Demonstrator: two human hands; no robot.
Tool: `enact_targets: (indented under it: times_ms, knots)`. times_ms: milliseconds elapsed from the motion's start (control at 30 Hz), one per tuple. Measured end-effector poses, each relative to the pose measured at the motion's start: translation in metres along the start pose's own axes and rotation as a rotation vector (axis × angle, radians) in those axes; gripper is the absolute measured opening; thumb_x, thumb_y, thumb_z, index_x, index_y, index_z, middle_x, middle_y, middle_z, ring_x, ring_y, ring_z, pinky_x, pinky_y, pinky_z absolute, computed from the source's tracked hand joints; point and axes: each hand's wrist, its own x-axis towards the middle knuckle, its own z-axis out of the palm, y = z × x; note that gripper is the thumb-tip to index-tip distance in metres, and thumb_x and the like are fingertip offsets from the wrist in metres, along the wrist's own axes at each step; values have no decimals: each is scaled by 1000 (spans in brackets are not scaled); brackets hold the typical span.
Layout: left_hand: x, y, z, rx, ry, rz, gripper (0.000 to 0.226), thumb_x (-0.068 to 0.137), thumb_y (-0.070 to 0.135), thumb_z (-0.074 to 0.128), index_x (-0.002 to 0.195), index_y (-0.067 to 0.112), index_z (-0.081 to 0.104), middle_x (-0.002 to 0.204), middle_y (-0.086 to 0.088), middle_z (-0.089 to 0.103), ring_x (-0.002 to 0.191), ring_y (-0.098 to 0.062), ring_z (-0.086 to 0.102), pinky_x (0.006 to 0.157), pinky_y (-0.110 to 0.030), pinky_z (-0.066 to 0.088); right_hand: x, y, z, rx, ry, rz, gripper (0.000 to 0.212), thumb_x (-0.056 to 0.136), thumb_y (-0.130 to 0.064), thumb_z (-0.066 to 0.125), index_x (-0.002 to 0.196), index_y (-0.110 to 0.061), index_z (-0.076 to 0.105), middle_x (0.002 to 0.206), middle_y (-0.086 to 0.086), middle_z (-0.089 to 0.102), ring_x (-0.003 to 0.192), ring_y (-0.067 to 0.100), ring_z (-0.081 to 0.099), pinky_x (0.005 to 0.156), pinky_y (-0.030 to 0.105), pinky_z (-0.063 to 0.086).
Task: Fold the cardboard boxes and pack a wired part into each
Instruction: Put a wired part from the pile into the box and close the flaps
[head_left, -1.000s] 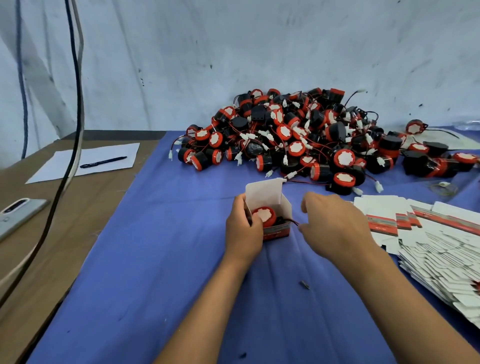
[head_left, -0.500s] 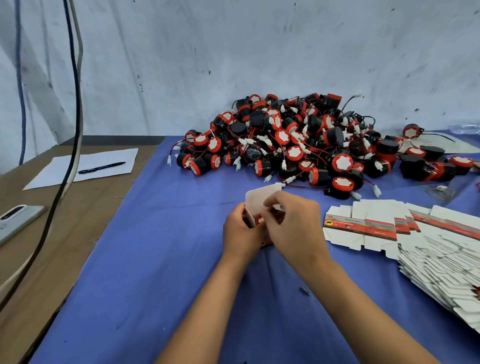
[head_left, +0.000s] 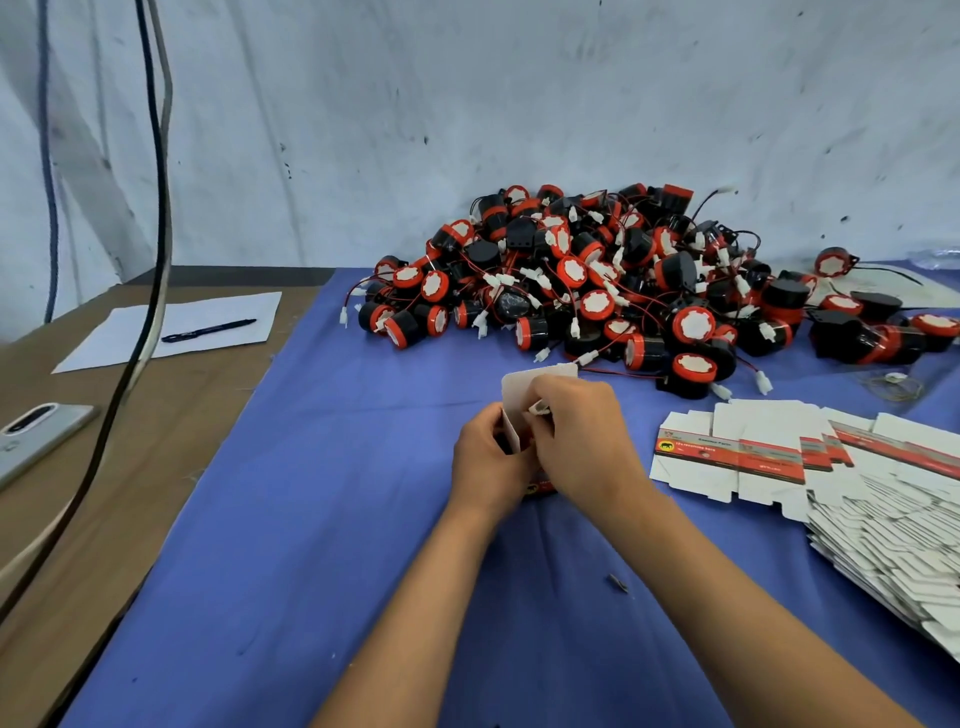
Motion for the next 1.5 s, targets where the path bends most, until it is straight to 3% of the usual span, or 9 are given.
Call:
enact_targets:
  times_ms: [267, 467, 600, 667, 800, 1000, 1167, 1300, 1500]
  knots:
    - [3, -5, -3, -35, -88, 29, 16, 87, -1, 73, 85, 12, 65, 78, -12, 71, 67, -15, 60, 54, -27, 49, -16, -4, 13, -86, 112, 122, 14, 79, 0, 54, 79, -11, 64, 72, 5, 65, 70, 31, 56, 61, 40, 46]
    - [3, -6, -4, 17, -93, 65, 6, 88, -2, 68, 92, 1, 64, 89, -24, 71, 74, -20, 59, 63, -40, 50, -11, -5, 1, -164, -73, 116, 17, 95, -21, 53, 97, -26, 69, 89, -2, 72, 86, 25, 62, 68, 35, 45]
    - [4, -6, -5, 74, -86, 100, 26, 89, 1, 65, 75, 22, 58, 63, 13, 63, 56, -1, 50, 52, -23, 44, -12, -9, -3, -132, -160, 56, 13, 100, -27, 49, 98, -21, 61, 87, 0, 64, 83, 25, 57, 63, 35, 39]
    - [3, -6, -4, 92, -83, 97, 27, 87, 1, 66, 72, 18, 53, 57, 15, 56, 50, 1, 42, 48, -17, 38, -12, -9, -3, -153, -177, -2, 4, 99, -19, 50, 98, -18, 47, 77, -1, 54, 75, 27, 55, 62, 37, 34]
    - [-1, -2, -5, 66, -101, 106, 25, 76, 3, 65, 69, 22, 51, 55, 14, 57, 55, -7, 47, 53, -27, 41, -6, -8, -9, -108, -256, 14, 8, 98, -18, 59, 96, -16, 51, 87, 2, 62, 83, 27, 60, 71, 42, 49]
    - [-2, 0, -14, 12, -245, 89, 28, 69, 7, 79, 92, 17, 66, 86, 3, 74, 78, -12, 64, 69, -35, 57, 3, 1, -18, 18, -282, 88, 10, 86, -22, 76, 77, -24, 81, 82, -4, 74, 83, 14, 64, 57, 15, 40]
    - [1, -2, -37, -44, -452, 45, 51, 76, 7, 89, 121, 16, 67, 116, -11, 74, 112, -28, 70, 101, -43, 57, 3, 7, -22, -41, -304, 150, 14, 85, -22, 70, 76, -25, 80, 72, -3, 71, 73, 18, 63, 60, 33, 51]
    - [-1, -2, -31, 75, -325, 102, 49, 68, 1, 89, 110, 10, 67, 103, -15, 72, 97, -39, 70, 88, -56, 59, -3, 1, -15, -85, -262, -38, 15, 84, -10, 62, 79, -14, 76, 74, 4, 69, 73, 25, 62, 64, 40, 51]
    - [1, -4, -31, 159, -275, 136, 44, 68, 2, 93, 105, 11, 70, 99, -6, 75, 95, -26, 71, 87, -46, 61, 0, 5, -22, 112, -423, -52, 25, 92, -3, 59, 91, -16, 81, 90, 1, 76, 82, 17, 66, 72, 33, 52]
